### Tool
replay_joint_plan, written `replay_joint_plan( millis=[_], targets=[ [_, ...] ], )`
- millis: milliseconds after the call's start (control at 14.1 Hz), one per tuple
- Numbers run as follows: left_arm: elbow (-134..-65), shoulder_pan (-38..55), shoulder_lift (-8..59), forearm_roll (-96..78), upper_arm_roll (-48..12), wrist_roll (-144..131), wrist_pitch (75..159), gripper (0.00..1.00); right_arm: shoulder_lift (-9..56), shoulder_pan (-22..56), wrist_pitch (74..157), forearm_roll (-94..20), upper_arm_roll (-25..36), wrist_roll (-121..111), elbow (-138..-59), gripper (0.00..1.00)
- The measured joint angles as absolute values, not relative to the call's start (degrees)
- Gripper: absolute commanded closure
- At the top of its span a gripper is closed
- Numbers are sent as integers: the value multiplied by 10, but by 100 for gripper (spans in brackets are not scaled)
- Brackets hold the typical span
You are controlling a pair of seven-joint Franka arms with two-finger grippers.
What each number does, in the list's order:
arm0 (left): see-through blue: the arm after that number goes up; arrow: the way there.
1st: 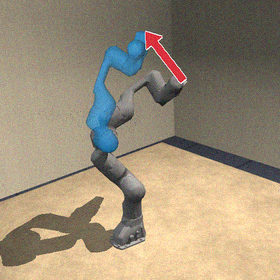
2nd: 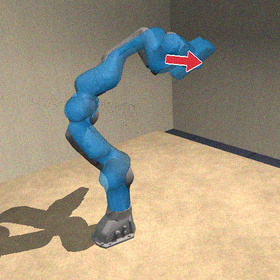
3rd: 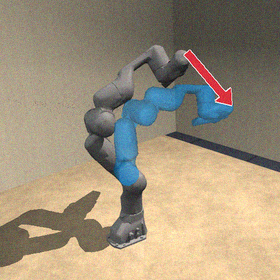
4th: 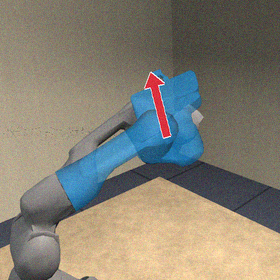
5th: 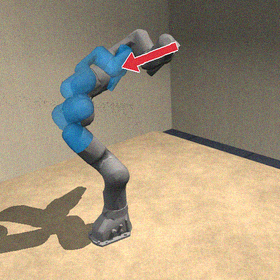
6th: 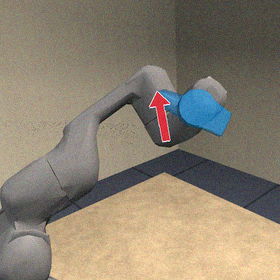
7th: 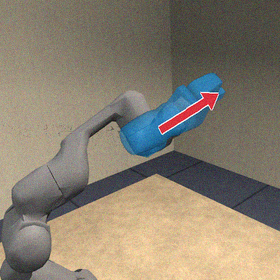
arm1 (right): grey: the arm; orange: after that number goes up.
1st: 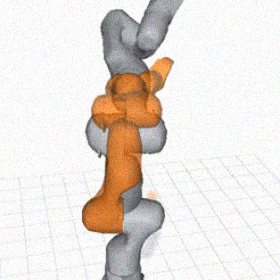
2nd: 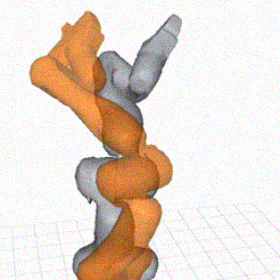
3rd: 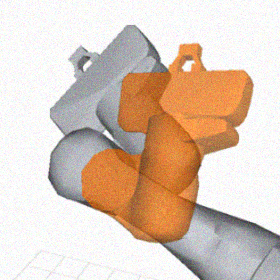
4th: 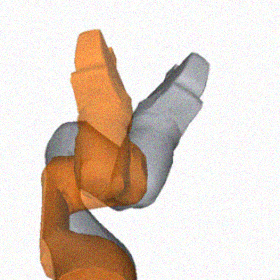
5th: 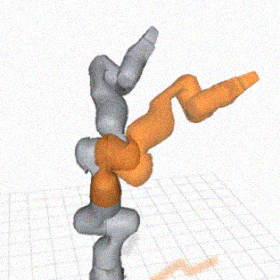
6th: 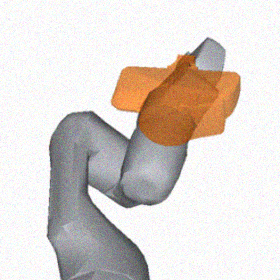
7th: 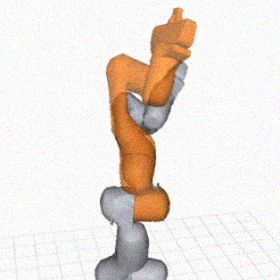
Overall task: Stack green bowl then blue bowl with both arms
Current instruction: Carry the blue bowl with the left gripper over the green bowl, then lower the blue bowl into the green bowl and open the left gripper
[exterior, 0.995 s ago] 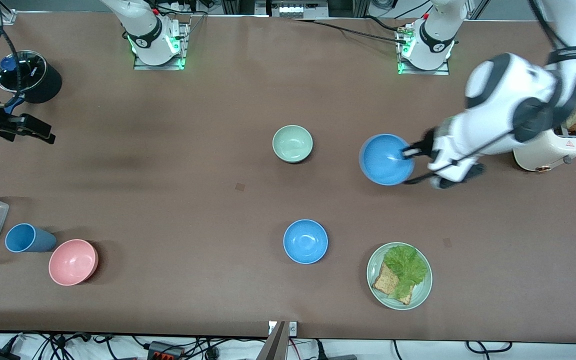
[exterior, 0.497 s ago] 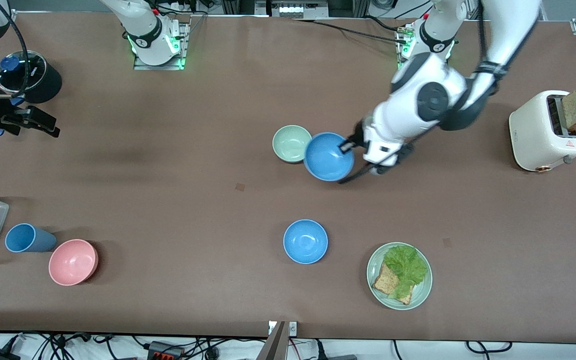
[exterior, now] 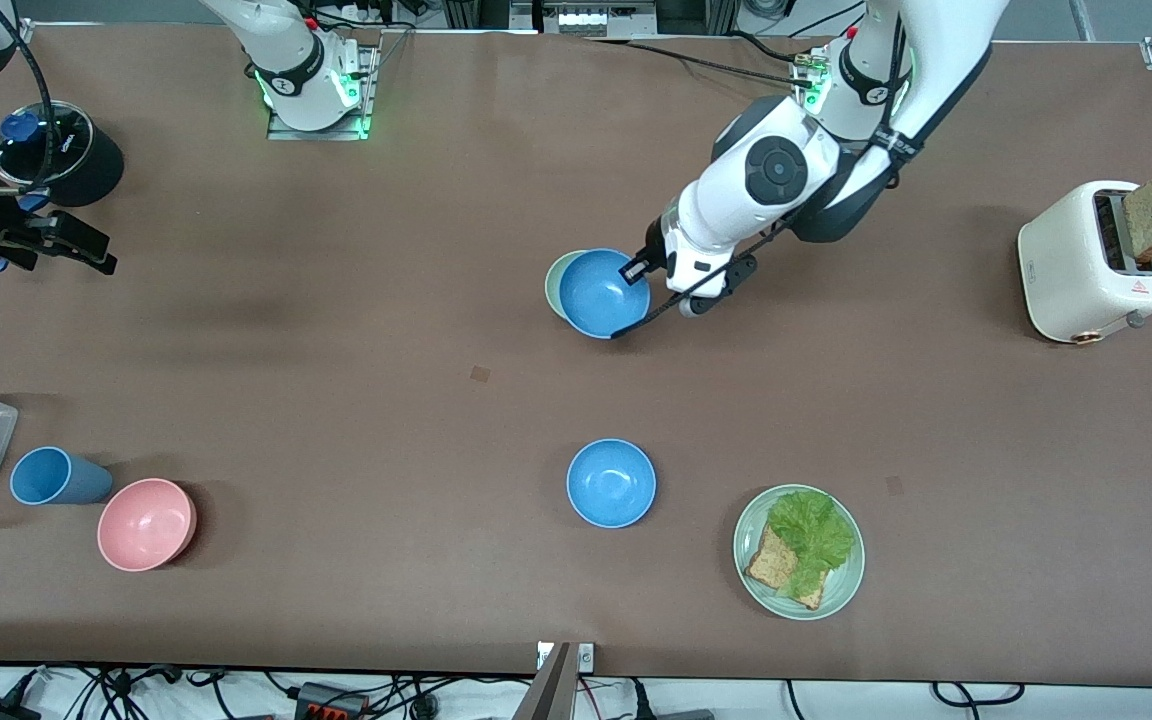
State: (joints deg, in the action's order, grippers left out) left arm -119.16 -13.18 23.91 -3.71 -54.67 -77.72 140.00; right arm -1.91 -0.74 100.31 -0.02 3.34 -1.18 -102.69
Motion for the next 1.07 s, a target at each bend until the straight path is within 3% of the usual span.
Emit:
replay_joint_plan(
  millis=[782,1066],
  targets=[
    [-1249,-101,239,-20,-544,-778,1478,98,-19,-13,1004,0,30,-12,-1027,0],
    [-1251,-53,240,-11,-510,-779,1479,97,-19,-13,1004,0,30,-12,-1027,0]
  ],
)
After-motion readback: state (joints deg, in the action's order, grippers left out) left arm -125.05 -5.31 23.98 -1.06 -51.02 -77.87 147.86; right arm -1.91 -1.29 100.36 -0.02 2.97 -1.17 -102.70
